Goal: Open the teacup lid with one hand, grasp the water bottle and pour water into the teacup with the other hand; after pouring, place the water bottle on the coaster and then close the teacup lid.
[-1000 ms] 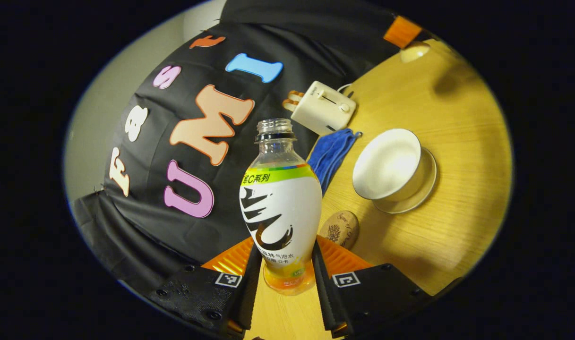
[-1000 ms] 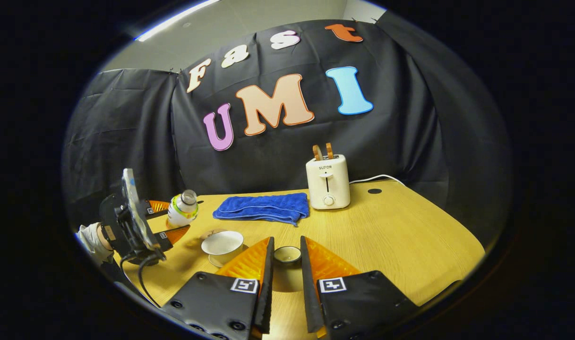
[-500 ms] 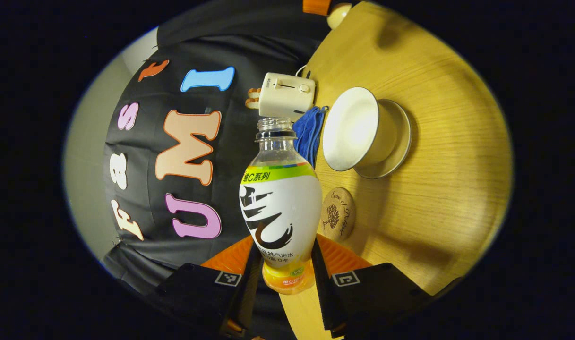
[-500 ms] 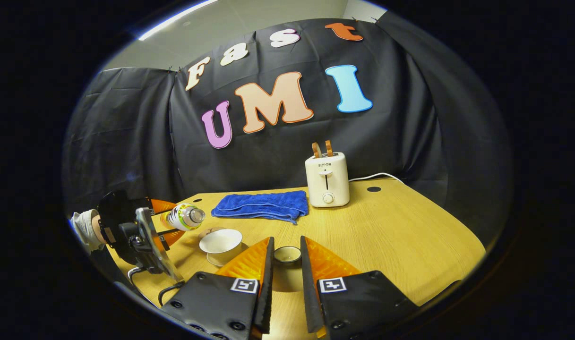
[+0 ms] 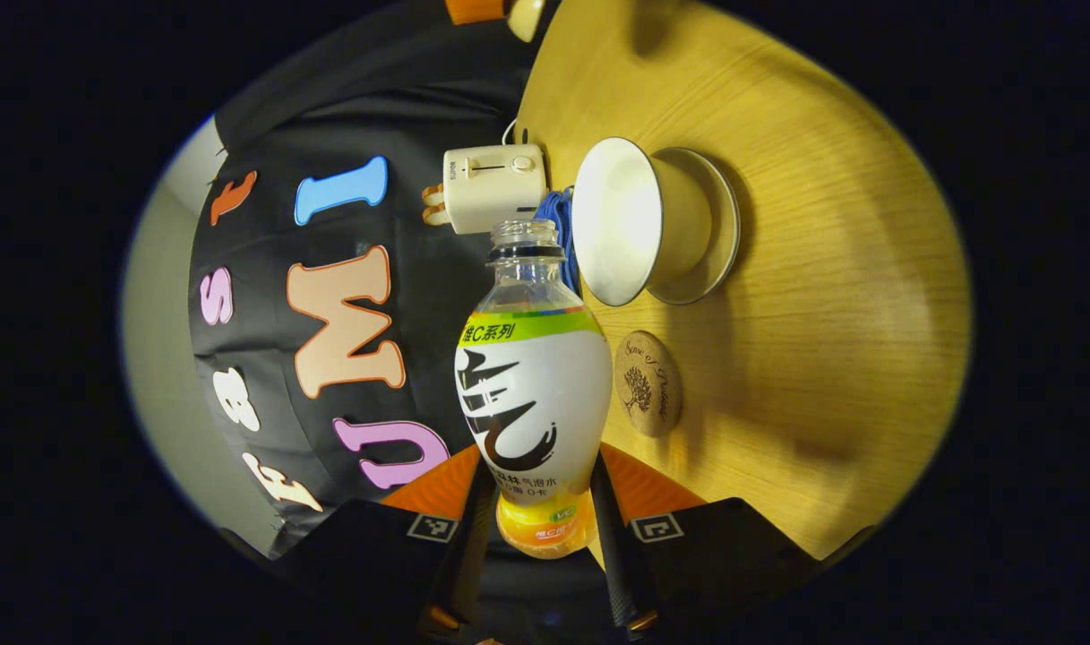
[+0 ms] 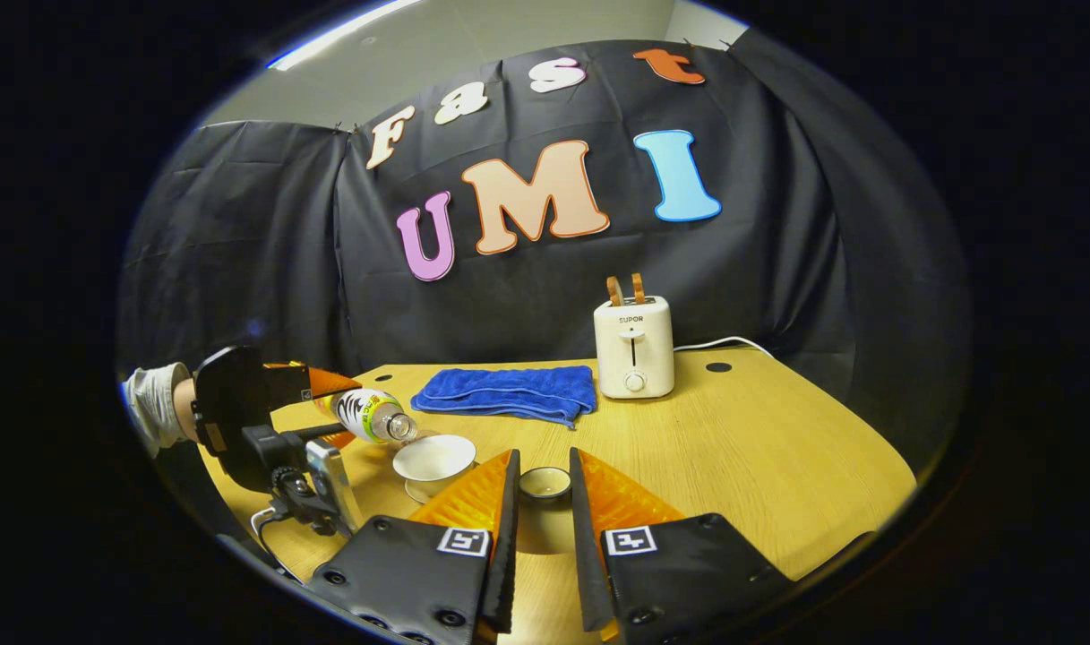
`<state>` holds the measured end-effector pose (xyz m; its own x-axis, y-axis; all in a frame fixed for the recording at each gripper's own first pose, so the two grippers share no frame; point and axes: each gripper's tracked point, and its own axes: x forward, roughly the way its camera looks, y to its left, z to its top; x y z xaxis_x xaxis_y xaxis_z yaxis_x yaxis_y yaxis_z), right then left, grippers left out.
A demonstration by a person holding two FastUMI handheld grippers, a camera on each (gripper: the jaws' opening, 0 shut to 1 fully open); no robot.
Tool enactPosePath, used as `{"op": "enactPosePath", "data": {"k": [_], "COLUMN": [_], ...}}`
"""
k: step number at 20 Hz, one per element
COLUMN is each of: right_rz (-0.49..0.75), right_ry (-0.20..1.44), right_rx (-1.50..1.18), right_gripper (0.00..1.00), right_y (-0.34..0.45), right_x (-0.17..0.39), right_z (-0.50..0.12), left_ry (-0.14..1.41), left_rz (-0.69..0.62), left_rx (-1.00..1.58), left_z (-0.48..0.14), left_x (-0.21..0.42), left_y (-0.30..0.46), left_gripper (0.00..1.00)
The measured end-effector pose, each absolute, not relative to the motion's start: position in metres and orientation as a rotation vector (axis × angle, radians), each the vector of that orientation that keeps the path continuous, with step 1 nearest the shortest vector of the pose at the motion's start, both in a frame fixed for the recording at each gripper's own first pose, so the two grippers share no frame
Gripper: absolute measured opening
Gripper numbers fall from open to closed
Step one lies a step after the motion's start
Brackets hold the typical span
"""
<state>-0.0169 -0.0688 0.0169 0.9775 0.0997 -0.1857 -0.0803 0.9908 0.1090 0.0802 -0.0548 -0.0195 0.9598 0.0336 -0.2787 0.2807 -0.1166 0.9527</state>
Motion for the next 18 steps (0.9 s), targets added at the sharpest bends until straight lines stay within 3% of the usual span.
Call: {"op": "enactPosePath", "data": {"k": [4, 7, 10, 12, 18], "right_rz": [0.088, 0.096, 0.099, 0.095, 0.085], "right_ry": [0.189, 0.184, 0.182, 0.187, 0.194], "right_rx": [0.104, 0.1, 0.096, 0.096, 0.083], "right_gripper": [0.34, 0.3, 0.34, 0.3, 0.35], "right_y": [-0.069, -0.066, -0.065, -0.067, -0.069], "right_x": [-0.019, -0.021, -0.022, -0.022, -0.021], "right_z": [0.02, 0.023, 0.023, 0.021, 0.019], "left_ry": [0.213, 0.214, 0.224, 0.221, 0.232], "left_rz": [-0.211, -0.22, -0.234, -0.233, -0.228], "left_rx": [1.794, 1.853, 1.902, 1.94, 2.05], "left_z": [-0.008, -0.004, -0.007, -0.006, 0.003], "left_x": [0.082, 0.087, 0.086, 0.086, 0.092], "left_y": [-0.062, -0.068, -0.069, -0.07, -0.071], "left_gripper": [0.55, 0.55, 0.55, 0.55, 0.54]}}
